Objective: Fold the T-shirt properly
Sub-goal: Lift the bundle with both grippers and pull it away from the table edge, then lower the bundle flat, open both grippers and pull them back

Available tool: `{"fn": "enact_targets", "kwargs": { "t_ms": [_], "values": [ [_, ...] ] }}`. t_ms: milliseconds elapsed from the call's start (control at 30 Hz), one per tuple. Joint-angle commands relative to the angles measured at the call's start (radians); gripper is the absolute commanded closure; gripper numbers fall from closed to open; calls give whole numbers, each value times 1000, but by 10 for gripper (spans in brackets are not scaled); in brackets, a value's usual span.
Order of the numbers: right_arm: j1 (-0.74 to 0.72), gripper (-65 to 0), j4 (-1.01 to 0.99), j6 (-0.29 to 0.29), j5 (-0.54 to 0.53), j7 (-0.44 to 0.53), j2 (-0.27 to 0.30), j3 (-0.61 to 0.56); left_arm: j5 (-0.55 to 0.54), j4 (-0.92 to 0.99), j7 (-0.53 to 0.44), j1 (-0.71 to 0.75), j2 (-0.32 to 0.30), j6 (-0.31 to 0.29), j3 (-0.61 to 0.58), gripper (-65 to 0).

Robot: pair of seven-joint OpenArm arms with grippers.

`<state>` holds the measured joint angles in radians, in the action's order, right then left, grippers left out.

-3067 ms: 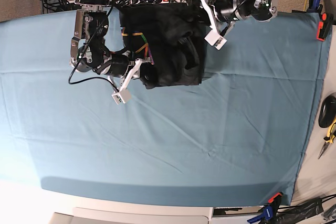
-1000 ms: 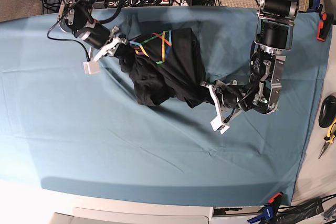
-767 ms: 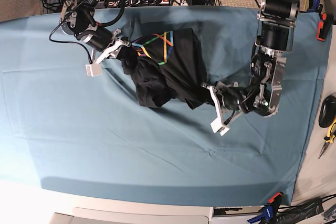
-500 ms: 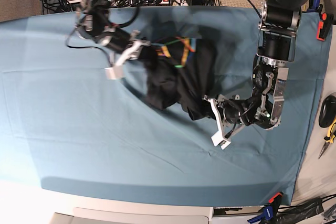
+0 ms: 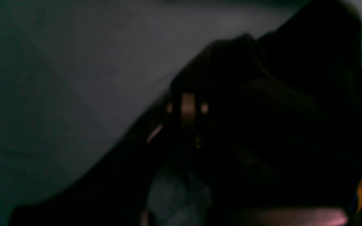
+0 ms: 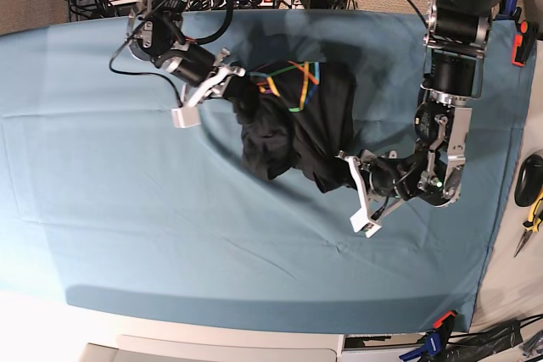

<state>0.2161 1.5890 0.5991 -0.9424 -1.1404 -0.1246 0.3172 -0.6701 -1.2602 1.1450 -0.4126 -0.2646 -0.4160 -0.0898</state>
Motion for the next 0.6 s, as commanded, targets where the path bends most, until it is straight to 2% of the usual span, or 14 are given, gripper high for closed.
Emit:
{"fn": "enact_targets", "kwargs": {
  "t_ms": [0, 167, 367, 567],
  "values": [
    [13, 0, -9, -28, 41, -36, 13, 19, -3, -15, -31, -34, -15, 1, 7, 0],
    [14, 0, -9, -28, 43, -38, 22, 32, 29, -15, -42, -34, -24, 6, 8, 0],
    [14, 0, -2, -32, 82, -32, 26, 32, 136, -16, -80, -35, -31, 86, 8, 0],
    [14, 0, 81, -77, 179, -4, 48, 41, 206, -16, -92, -42, -35, 106, 8, 0]
  ]
}}
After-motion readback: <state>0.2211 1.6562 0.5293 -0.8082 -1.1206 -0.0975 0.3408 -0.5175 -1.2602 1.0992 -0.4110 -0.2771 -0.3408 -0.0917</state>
